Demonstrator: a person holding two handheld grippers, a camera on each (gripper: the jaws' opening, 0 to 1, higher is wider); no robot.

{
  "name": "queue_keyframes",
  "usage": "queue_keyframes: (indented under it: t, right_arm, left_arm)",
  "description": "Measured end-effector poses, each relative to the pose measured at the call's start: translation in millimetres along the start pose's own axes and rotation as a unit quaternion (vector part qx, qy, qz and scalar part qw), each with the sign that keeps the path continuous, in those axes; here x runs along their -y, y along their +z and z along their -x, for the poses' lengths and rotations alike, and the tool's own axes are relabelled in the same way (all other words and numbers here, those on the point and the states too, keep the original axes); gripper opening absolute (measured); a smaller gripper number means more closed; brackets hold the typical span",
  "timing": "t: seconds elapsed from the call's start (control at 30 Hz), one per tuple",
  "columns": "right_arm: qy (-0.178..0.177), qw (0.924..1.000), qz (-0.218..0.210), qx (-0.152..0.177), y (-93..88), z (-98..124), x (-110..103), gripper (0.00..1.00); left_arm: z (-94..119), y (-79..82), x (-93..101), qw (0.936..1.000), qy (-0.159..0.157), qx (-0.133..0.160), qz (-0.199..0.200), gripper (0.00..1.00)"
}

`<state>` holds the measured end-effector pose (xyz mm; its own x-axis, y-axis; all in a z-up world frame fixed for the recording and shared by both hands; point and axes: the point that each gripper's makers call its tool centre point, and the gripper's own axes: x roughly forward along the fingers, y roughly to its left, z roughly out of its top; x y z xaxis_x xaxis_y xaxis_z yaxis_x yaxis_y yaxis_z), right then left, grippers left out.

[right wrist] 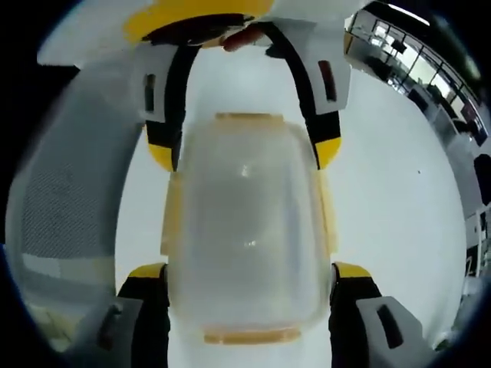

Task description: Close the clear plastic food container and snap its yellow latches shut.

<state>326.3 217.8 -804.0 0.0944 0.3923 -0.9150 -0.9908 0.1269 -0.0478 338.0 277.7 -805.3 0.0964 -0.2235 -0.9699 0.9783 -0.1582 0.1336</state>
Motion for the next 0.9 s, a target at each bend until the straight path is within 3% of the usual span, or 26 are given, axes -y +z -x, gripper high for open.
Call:
queue_keyframes:
  t: [0.1, 0.37, 0.9]
  right_arm:
    - [0.001, 0.9998, -0.002, 0.020, 1.0, 2.0, 0.5, 0.86]
    - [0.004, 1.0000, 0.000, 0.000, 1.1, -2.1, 0.2, 0.87]
    - [0.010, 0.9999, -0.004, 0.013, 1.5, -2.4, 0.0, 0.88]
  left_arm:
    - [-0.2, 0.6, 0.7, 1.0000, 0.001, -0.004, 0.007, 0.84]
    - [-1.2, 0.7, 0.6, 0.9999, 0.002, -0.003, 0.013, 0.84]
    - [-3.9, -1.0, -0.5, 0.9998, 0.007, -0.010, 0.016, 0.83]
